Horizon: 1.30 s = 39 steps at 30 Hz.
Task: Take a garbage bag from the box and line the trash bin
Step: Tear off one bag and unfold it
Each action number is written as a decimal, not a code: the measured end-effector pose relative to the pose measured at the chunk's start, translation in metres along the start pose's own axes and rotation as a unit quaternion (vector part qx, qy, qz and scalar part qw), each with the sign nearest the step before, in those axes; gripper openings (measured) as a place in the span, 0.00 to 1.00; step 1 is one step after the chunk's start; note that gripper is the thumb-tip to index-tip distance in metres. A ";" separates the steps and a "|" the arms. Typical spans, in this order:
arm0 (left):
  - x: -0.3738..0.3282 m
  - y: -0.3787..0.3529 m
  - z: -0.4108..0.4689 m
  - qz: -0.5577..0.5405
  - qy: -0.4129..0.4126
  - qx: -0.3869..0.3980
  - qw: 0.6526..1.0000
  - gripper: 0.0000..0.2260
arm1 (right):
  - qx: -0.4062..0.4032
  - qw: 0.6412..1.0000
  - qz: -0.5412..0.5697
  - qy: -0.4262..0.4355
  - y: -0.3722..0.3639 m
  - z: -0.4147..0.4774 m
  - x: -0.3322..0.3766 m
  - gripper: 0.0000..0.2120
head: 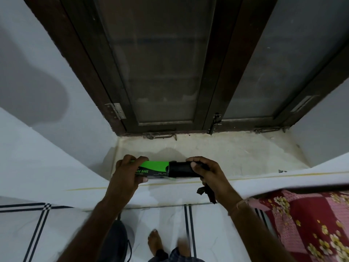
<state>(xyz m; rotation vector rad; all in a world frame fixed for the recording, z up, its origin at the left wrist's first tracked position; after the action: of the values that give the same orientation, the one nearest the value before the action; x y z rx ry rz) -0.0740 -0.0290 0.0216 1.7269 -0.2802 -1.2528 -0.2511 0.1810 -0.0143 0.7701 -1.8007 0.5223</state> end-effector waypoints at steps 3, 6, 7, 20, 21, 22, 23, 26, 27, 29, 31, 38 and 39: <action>-0.013 -0.005 -0.003 -0.023 -0.027 0.016 0.999 0.25 | 0.020 0.997 0.056 -0.050 -0.005 -0.001 -0.009 0.10; -0.013 -0.011 -0.006 -0.062 -0.008 0.024 0.998 0.26 | 0.033 0.998 0.039 -0.022 -0.013 -0.008 -0.002 0.09; -0.010 -0.012 -0.007 -0.074 0.002 0.015 0.997 0.26 | 0.032 0.999 0.030 0.005 -0.013 -0.011 0.004 0.10; -0.022 -0.014 -0.017 -0.150 0.043 -0.050 0.986 0.28 | 0.028 0.990 -0.033 0.138 -0.033 -0.025 0.017 0.17; -0.022 -0.015 -0.016 -0.155 0.047 -0.048 0.986 0.29 | 0.005 0.990 -0.032 0.134 -0.031 -0.022 0.015 0.18; -0.021 -0.016 -0.016 -0.157 0.049 -0.049 0.985 0.28 | -0.031 0.991 -0.034 0.129 -0.027 -0.019 0.014 0.18; -0.020 -0.016 -0.017 -0.158 0.048 -0.051 0.985 0.28 | -0.062 0.989 -0.040 0.127 -0.022 -0.017 0.014 0.19; -0.018 -0.018 -0.021 -0.166 0.041 -0.044 0.984 0.28 | -0.068 0.979 -0.104 0.159 -0.019 -0.014 0.017 0.26; -0.018 -0.018 -0.022 -0.173 0.035 -0.040 0.984 0.27 | -0.049 0.980 -0.110 0.160 -0.020 -0.013 0.018 0.27; -0.019 -0.018 -0.023 -0.183 0.029 -0.038 0.982 0.26 | -0.016 0.985 -0.087 0.147 -0.024 -0.014 0.019 0.22; -0.019 -0.016 -0.024 -0.186 0.024 -0.045 0.981 0.26 | -0.014 0.988 -0.071 0.135 -0.025 -0.015 0.020 0.16; -0.022 -0.013 -0.026 -0.195 -0.012 -0.040 0.980 0.25 | -0.017 0.994 -0.011 0.105 -0.026 -0.020 0.006 0.11; -0.022 -0.013 -0.027 -0.194 -0.016 -0.038 0.980 0.25 | -0.027 0.993 -0.019 0.116 -0.026 -0.022 0.007 0.13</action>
<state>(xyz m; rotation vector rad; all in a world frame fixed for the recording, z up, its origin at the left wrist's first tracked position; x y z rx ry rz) -0.0660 0.0066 0.0253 1.7479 0.0919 -1.5501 -0.2196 0.1758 -0.0010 0.6776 -1.5763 0.5142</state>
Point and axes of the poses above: each hand's wrist, its own z-axis towards the middle knuckle, its own y-axis out of the back of the hand, x = y × z, the point moved 7 cm from there along z, towards the middle knuckle, and after that the axes turned 4 degrees about -z, right-handed, at the moved point
